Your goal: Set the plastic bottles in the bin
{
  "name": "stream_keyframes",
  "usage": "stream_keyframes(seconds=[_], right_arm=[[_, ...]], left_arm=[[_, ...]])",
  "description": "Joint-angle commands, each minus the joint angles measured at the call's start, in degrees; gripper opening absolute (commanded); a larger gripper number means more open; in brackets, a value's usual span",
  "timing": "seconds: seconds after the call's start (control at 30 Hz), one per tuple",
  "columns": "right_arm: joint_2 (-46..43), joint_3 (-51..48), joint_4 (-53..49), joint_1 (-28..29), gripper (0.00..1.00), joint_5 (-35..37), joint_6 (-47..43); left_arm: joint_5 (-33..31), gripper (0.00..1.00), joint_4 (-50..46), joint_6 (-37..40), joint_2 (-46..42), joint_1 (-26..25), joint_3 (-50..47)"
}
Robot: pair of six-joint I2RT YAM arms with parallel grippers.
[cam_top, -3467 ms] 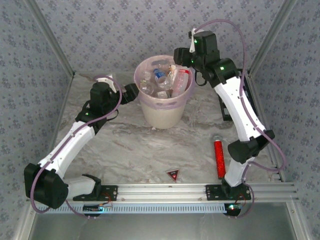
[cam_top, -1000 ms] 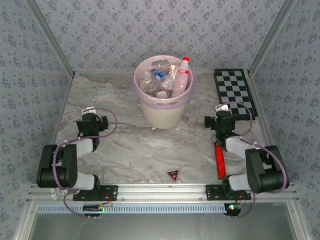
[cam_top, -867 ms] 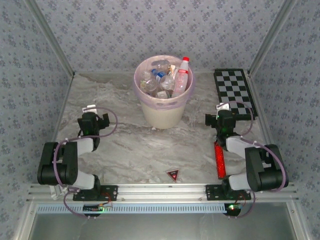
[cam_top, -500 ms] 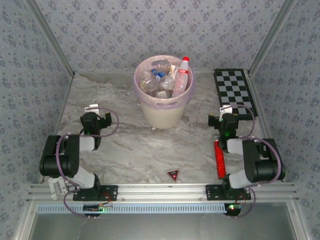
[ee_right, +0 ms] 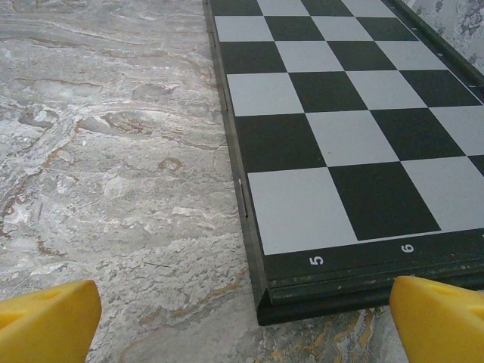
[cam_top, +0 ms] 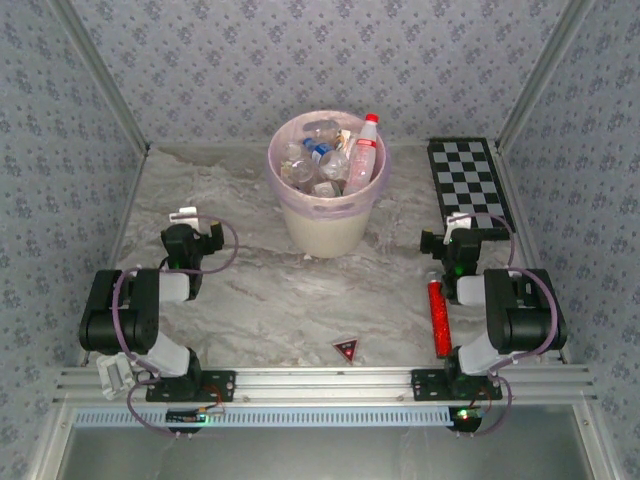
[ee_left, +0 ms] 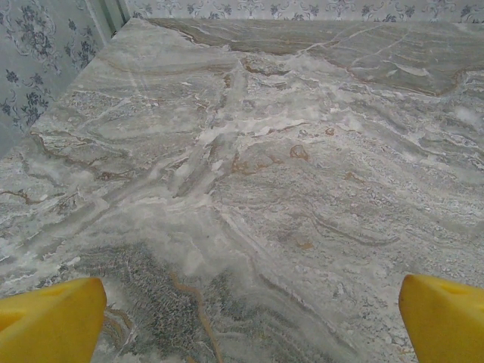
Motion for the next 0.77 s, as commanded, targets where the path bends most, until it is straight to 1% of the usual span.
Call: stream_keyframes(seconds=[0.0,0.73], right_arm=[[-0.22,0.96,1.42,0.18,1.0,-0.16,0.56],[-0.14,1.18,1.1,-0.09,1.0,-0.78,0.71]], left_arm=[[0.58,0.99,2.38,0.51,0.43,0.39,-0.59],[0.6,0.99,2.29,0.45,0.41,0.45,-0.58]])
